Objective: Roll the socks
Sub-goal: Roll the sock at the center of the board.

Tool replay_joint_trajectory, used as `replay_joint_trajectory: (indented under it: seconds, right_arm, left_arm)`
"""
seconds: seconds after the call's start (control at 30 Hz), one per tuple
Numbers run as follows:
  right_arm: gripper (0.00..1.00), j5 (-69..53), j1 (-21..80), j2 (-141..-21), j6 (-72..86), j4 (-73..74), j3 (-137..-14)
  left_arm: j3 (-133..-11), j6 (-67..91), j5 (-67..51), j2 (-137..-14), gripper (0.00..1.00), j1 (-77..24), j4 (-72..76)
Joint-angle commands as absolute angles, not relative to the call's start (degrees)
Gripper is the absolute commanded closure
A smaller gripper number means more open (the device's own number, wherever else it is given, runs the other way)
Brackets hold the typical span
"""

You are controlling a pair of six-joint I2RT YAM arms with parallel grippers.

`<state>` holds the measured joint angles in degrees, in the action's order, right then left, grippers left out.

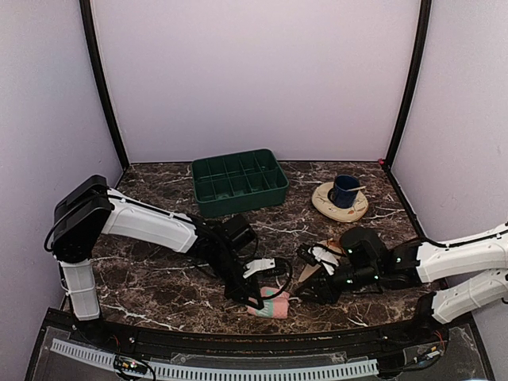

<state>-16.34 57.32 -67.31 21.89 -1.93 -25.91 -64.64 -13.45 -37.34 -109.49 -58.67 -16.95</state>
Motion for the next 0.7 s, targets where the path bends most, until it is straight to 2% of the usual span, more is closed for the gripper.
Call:
replay_joint_trajectory:
  seconds: [0.0, 0.3, 0.67]
  right_arm:
    - [0.56, -3.9, 63.7, -66.0, 17.8, 1.5, -27.2]
    - [0.55, 11.3, 75.5, -68.3, 13.9, 4.1, -30.8]
    - [0.53, 19.9, 83.4, -78.9, 8.9, 7.6, -39.6]
  left_arm:
    - [-65.6, -14.9, -39.2, -114.1, 1.0, -58.1, -29.2]
    - [-68.6, -15.4, -43.9, -116.5, 1.0, -56.0, -33.5]
    - [-71.1, -15.9, -45.9, -119.0, 1.0, -55.4, -35.6]
